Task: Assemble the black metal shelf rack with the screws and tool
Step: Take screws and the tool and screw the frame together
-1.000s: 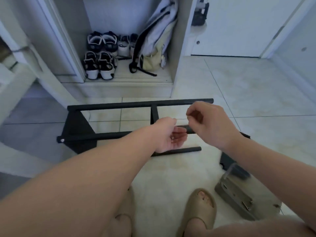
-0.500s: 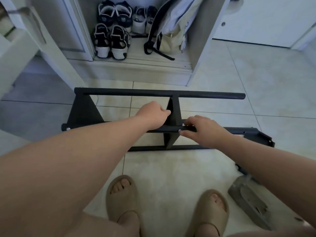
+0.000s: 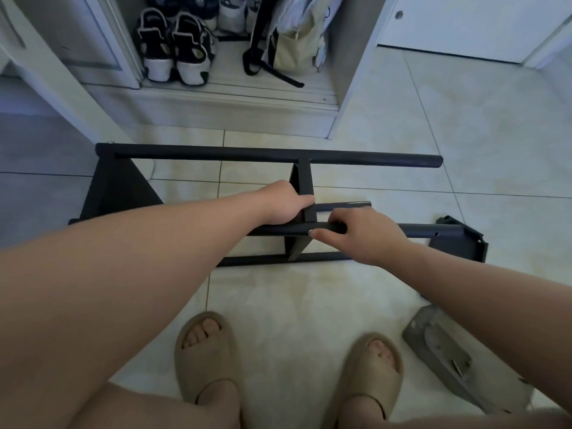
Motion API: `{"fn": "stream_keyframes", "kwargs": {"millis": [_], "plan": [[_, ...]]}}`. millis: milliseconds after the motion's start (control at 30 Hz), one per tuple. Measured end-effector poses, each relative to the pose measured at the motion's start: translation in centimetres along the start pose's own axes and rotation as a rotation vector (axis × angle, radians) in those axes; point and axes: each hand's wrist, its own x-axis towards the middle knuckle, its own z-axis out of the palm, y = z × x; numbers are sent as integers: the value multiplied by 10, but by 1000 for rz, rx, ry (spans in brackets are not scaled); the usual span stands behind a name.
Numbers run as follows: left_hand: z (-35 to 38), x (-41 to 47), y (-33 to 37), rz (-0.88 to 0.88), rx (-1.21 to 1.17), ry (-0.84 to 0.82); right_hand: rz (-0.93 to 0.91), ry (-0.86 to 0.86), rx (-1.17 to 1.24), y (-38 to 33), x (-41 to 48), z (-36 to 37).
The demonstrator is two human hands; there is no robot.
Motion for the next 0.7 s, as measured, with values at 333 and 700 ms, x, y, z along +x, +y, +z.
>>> {"fn": "stream_keyframes", "kwargs": {"millis": [333,700], "plan": [[25,-33,2,-17,13,-165,-23,-134,-69,-3,-45,13],[78,-52,21,-45,-33,-243,-47,-173,-136,41,-90,19]]}}
